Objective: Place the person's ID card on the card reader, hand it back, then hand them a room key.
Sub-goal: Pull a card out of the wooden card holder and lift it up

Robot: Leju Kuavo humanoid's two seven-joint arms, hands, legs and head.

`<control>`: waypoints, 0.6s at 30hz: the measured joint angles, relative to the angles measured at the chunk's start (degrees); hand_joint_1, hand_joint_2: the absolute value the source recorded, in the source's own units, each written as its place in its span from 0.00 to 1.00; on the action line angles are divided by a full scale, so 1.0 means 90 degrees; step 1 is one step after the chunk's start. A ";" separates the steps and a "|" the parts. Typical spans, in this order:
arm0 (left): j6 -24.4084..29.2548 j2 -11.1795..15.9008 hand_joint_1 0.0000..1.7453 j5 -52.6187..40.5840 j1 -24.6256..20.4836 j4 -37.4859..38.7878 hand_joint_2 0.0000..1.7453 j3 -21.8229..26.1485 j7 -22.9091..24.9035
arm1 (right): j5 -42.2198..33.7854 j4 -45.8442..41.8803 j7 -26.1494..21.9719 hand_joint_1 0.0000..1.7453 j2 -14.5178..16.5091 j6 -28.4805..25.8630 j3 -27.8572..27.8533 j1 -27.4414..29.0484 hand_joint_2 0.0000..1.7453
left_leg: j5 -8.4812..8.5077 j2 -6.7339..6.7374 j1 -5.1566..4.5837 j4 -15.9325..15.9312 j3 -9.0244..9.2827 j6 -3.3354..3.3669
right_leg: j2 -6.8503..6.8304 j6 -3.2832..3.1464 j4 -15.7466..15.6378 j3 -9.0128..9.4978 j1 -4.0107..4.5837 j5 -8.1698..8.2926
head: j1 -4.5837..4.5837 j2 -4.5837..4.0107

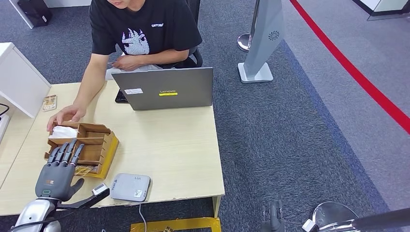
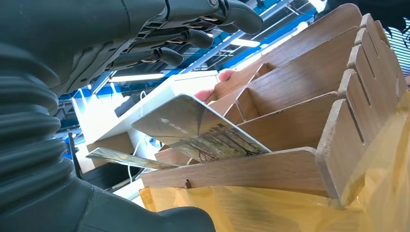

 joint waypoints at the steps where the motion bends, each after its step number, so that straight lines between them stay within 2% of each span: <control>1: 0.0001 0.0000 0.00 0.0005 0.0001 0.0001 1.00 0.0000 0.0000 | -0.0001 0.0000 -0.0001 0.00 0.0000 0.0001 0.0000 0.0000 1.00 | 0.0000 0.0000 0.0000 0.0000 0.0000 0.0000 | 0.0000 0.0000 0.0000 0.0000 0.0000 0.0000 | 0.0000 0.0000; 5: 0.0007 0.0000 0.02 0.0015 0.0005 0.0001 1.00 0.0000 0.0000 | -0.0004 0.0000 -0.0002 0.00 0.0000 0.0003 0.0000 0.0001 1.00 | 0.0000 0.0000 0.0000 0.0000 0.0000 0.0000 | 0.0000 0.0000 0.0000 0.0000 0.0000 0.0000 | 0.0000 0.0000; 9: 0.0011 0.0000 1.00 0.0032 0.0006 0.0001 1.00 -0.0002 0.0000 | -0.0006 0.0000 -0.0002 0.00 0.0000 0.0003 0.0000 0.0002 1.00 | 0.0000 0.0000 0.0000 0.0000 0.0000 0.0000 | 0.0000 0.0000 0.0000 0.0000 0.0000 0.0000 | 0.0000 0.0000; 18: 0.0041 0.0002 1.00 0.0159 0.0007 0.0001 1.00 -0.0002 -0.0073 | 0.0002 0.0000 -0.0007 0.00 0.0000 0.0003 0.0000 0.0006 1.00 | 0.0000 0.0000 0.0000 0.0000 0.0000 0.0000 | 0.0000 0.0000 0.0000 0.0000 0.0000 0.0000 | 0.0000 0.0000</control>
